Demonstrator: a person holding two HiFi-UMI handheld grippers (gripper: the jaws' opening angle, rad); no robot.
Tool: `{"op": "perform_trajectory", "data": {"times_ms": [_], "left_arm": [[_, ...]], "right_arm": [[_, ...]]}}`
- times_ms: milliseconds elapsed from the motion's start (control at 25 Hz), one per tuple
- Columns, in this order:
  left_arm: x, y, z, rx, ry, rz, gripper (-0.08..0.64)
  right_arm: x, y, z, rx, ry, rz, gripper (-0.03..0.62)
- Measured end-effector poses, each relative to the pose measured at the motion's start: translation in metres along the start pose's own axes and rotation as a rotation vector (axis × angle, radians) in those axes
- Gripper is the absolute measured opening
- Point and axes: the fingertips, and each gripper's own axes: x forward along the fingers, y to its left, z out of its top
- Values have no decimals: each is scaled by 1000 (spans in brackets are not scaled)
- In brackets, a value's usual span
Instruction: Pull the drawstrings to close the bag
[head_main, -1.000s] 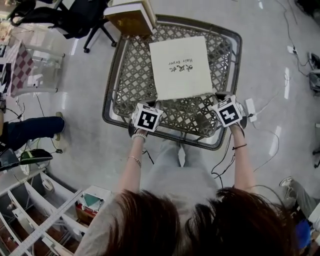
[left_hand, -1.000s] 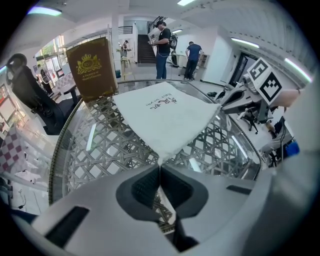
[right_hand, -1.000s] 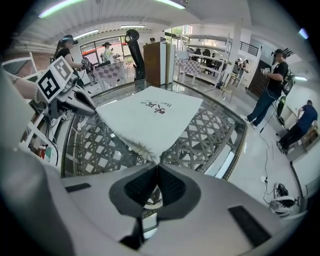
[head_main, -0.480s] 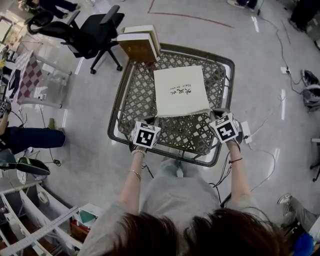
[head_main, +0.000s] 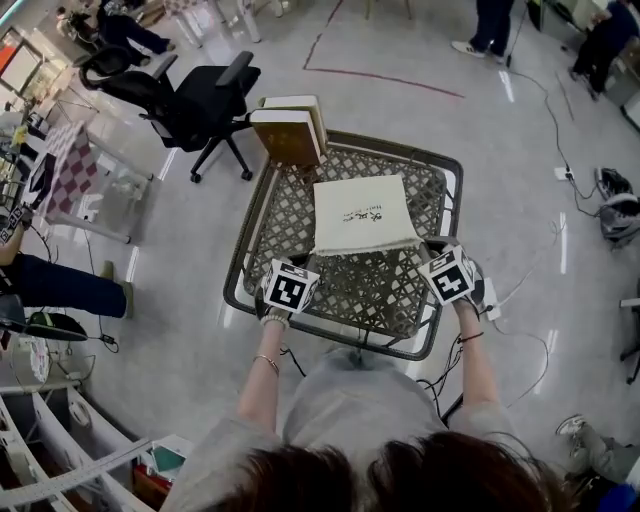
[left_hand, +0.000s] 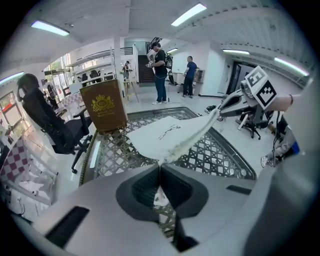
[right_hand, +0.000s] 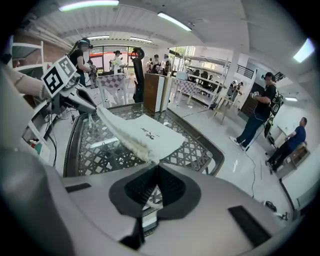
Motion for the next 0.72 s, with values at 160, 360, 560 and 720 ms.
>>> {"op": "perform_trajectory", "data": {"times_ms": [160,360,560,720], "left_arm": [[-8,8,14,30,-23,18,28],[-21,17,32,56,-57,34,28],[-32,25,52,95,-87,40,28],[-42,31,67,120,-115,50,28]], "right_arm": [[-8,-6,14,-30,-18,-22,22],[-20,-12,33,-49,-53,-52,23],[-32,-22,49,-61,-95,-82,23],[-43,-27,61,-80,-121,-102,23]]}}
